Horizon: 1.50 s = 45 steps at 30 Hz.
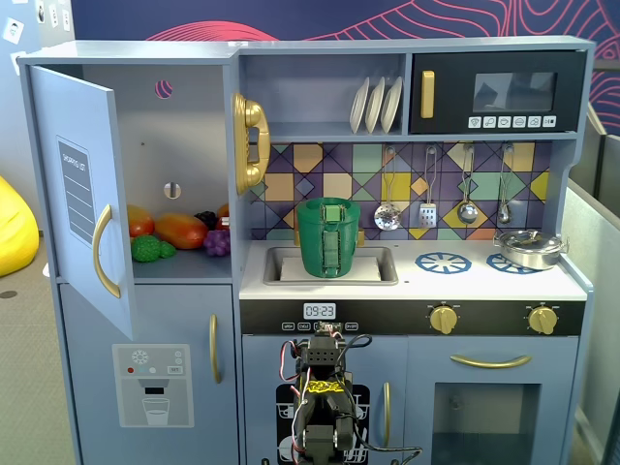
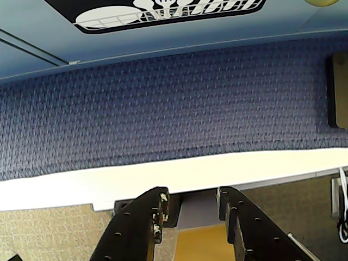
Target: Take off the lid from the green recipient and place it on the counter
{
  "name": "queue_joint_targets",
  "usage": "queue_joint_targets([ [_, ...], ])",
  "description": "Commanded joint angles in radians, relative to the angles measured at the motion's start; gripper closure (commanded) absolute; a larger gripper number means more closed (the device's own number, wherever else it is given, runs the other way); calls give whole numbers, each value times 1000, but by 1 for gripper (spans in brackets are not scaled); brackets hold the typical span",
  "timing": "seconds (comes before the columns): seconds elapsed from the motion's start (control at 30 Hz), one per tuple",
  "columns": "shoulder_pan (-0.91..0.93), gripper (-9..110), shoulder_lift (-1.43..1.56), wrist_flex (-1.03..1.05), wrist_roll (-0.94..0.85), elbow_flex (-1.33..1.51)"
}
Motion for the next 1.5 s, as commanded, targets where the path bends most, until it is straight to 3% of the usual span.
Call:
queue_joint_targets([
  [0.0,74,101,-5,176,6,15],
  [0.4,74,101,-6,147,-21,14],
  [0.63,63,100,-32,-296,-14,-184],
  [0.73,15,95,-97,-454,-35,-394],
  [0.83,14,81,-192,-574,-104,-595],
  [1.03,32,64,-342,-640,-146,-896],
  [1.47,52,59,-443,-692,-137,-1026],
])
